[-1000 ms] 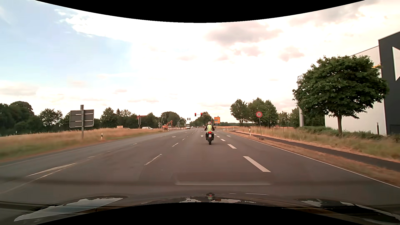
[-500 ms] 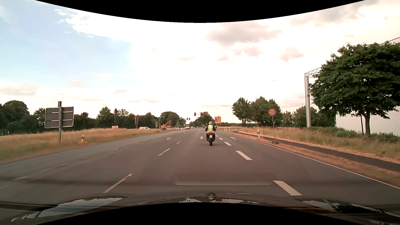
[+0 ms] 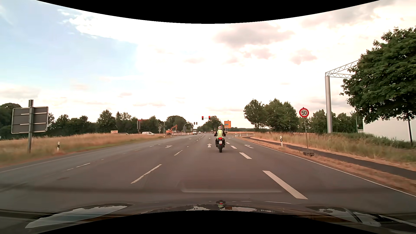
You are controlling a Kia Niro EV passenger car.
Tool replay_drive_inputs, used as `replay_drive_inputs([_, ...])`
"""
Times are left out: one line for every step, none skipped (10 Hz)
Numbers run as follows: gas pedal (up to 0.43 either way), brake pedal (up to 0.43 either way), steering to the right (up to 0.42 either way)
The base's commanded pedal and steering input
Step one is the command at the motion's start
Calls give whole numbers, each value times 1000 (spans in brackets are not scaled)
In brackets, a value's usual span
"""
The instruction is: Follow the waypoints while adhering to traffic rules and regulations
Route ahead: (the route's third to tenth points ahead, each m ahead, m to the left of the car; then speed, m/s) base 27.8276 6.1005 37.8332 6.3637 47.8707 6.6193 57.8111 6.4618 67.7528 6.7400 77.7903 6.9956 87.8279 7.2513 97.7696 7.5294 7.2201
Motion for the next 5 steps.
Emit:
replay_drive_inputs([79, 0, -4])
replay_drive_inputs([79, 0, -5])
replay_drive_inputs([79, 0, -3])
replay_drive_inputs([79, 0, -3])
replay_drive_inputs([79, 0, -4])
